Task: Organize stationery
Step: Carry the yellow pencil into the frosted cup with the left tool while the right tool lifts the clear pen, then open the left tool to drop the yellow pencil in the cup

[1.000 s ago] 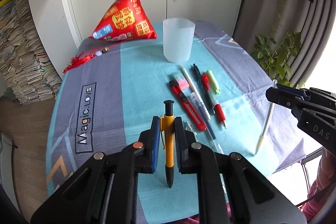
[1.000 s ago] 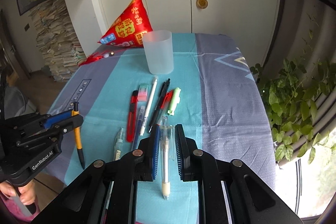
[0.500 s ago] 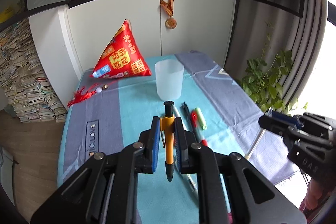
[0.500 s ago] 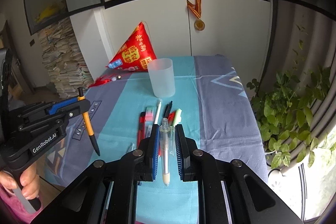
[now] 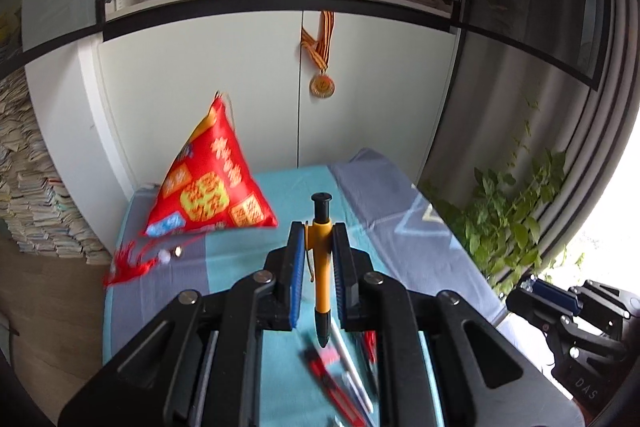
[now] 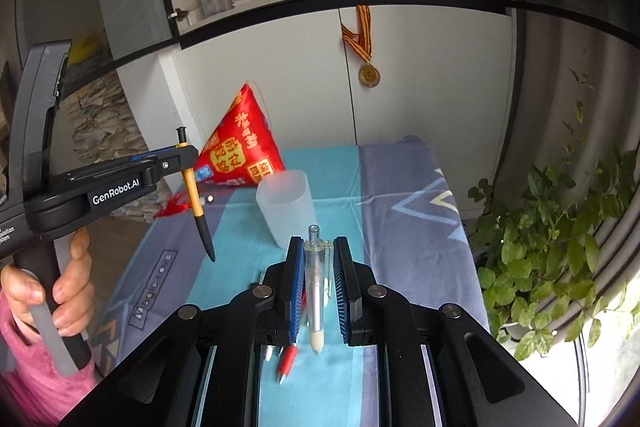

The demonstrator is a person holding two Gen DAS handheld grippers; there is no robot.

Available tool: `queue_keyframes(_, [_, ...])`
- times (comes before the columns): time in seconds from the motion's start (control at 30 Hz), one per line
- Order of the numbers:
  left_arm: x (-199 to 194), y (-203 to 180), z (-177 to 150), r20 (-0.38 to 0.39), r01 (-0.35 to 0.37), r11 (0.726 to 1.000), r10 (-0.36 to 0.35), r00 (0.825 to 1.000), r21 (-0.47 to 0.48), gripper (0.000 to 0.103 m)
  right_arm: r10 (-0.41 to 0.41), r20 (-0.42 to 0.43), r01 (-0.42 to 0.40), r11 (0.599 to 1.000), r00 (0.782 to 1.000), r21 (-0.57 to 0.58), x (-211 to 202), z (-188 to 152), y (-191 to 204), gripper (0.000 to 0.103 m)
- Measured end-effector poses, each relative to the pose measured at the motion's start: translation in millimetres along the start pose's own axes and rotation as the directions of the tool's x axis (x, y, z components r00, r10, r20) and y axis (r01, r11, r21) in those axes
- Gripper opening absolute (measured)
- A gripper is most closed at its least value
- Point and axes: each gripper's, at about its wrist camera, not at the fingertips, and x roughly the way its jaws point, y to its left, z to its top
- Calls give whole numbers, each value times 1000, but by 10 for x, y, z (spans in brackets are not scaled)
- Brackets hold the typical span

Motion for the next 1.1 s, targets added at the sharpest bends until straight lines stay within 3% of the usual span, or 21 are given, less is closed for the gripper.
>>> queue_keyframes(0.3, [672,152,427,21,7,1000,-7,1000,-18,12,-9,20,9,1000,1000,25,369,354,-119,15])
queue_keyframes(0.6, [1208,250,277,-77,-3,1000,1,997,-25,12,-3,16,3,1000,1000,13,603,496,-80,15])
queue_keyframes(1.1, [1160,268,-31,-151,-22,999,16,988,-38,12,15,11,-16,1000,1000,16,515,484,-11,15])
